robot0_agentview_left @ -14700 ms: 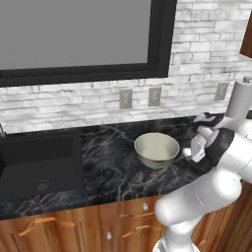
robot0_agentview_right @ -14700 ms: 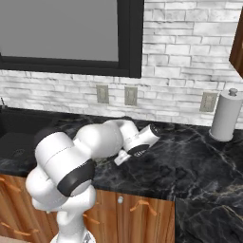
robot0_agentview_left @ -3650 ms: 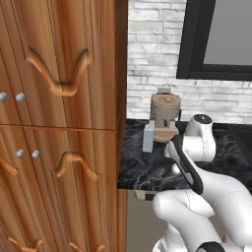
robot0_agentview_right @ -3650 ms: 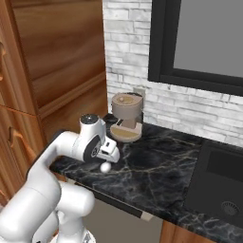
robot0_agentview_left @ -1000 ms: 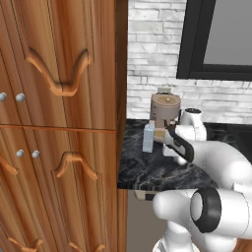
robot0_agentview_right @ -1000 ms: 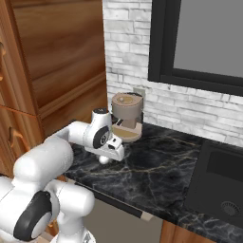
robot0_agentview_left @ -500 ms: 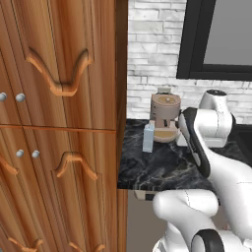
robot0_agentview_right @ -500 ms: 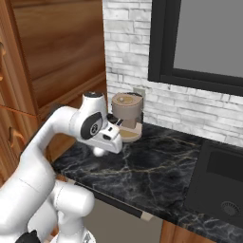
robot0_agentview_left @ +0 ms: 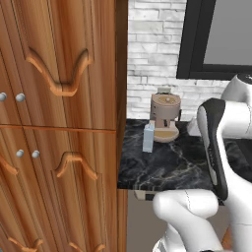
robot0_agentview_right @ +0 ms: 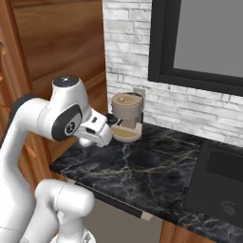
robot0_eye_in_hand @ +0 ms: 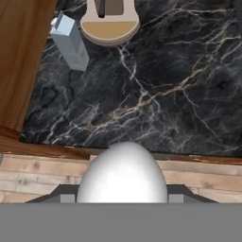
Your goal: Gather the eggs and milk located in the vicinity of the sink area and place them right next to the bowl.
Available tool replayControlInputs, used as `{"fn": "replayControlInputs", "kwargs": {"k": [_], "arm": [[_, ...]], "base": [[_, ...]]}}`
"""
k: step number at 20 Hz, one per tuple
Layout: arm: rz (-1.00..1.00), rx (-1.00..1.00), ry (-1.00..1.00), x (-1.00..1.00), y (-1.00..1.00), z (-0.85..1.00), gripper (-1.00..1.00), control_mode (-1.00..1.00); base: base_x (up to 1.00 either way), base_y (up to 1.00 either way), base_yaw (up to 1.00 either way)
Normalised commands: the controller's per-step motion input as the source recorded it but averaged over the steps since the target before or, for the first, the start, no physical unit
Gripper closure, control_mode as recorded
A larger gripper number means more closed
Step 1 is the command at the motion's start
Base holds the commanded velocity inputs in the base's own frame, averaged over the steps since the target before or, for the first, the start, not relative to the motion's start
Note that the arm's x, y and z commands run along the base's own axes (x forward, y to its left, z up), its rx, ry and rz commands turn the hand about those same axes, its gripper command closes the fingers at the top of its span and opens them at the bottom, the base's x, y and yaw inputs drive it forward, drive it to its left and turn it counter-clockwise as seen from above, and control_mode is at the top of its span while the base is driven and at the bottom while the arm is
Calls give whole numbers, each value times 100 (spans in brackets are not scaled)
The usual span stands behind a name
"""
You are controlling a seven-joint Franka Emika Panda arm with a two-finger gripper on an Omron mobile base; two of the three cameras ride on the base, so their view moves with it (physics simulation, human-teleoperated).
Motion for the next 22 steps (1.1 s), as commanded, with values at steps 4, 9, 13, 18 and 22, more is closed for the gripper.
{"fn": "replayControlInputs", "kwargs": {"k": [4,9,13,18,22], "arm": [[0,0,-6,-25,0,27,100,-100],[0,0,0,0,0,0,100,-100],[0,0,0,-1,0,0,100,-100],[-2,0,0,-10,0,0,100,100],[0,0,0,0,0,0,100,100]], "base": [[0,0,0],[0,0,0],[0,0,0],[-68,-31,-42],[-55,-36,-62]]}}
